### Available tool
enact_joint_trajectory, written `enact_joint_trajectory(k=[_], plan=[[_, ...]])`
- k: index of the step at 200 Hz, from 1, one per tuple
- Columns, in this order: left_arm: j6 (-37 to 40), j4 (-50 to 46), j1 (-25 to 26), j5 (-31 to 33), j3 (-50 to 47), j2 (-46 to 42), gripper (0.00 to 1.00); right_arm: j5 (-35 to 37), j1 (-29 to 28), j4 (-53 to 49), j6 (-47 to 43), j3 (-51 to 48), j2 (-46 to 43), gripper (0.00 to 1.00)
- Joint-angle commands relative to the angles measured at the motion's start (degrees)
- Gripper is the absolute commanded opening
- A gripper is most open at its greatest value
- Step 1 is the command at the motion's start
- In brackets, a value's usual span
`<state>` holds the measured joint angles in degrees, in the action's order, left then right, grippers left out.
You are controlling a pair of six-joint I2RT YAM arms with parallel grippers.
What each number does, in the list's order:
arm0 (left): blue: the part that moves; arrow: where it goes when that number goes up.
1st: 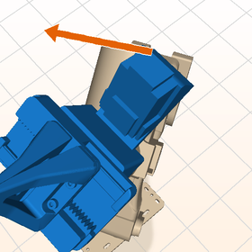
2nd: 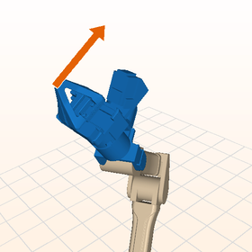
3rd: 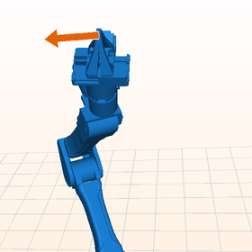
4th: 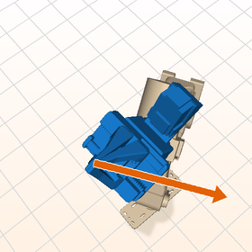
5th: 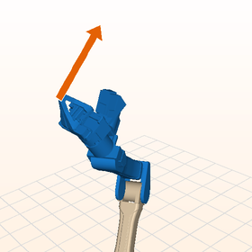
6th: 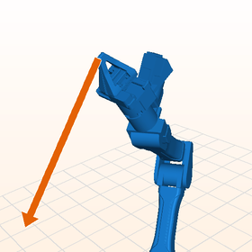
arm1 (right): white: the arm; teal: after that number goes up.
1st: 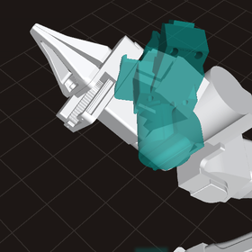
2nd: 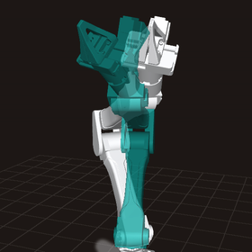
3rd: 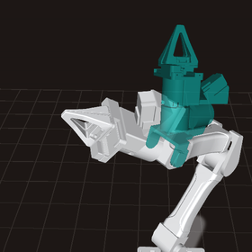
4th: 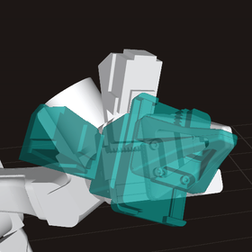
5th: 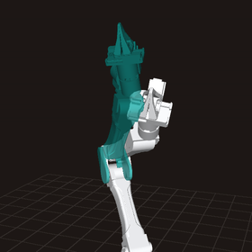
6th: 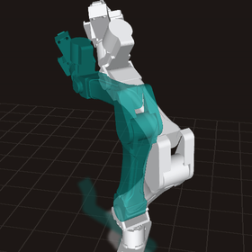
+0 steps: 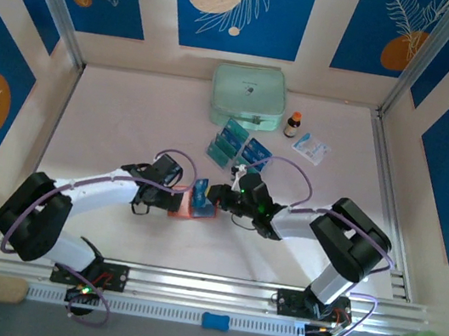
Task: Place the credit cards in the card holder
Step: Insert the credit card into the card slot.
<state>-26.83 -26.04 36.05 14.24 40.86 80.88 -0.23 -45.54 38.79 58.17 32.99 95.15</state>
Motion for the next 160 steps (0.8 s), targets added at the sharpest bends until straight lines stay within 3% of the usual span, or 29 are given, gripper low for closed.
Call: enact_joint_trajectory(k=[1,160], plan=[[-0.93,-1.21,0.6,1.31,-0.61,1.08,1.0,1.15,-0.51,2.33,0.53,0.67,1.64,0.0],[-1.12,-1.56,0.57,1.38,-0.34,1.56,1.0,0.34,-1.2,5.95,2.21,1.29,6.93,0.0]])
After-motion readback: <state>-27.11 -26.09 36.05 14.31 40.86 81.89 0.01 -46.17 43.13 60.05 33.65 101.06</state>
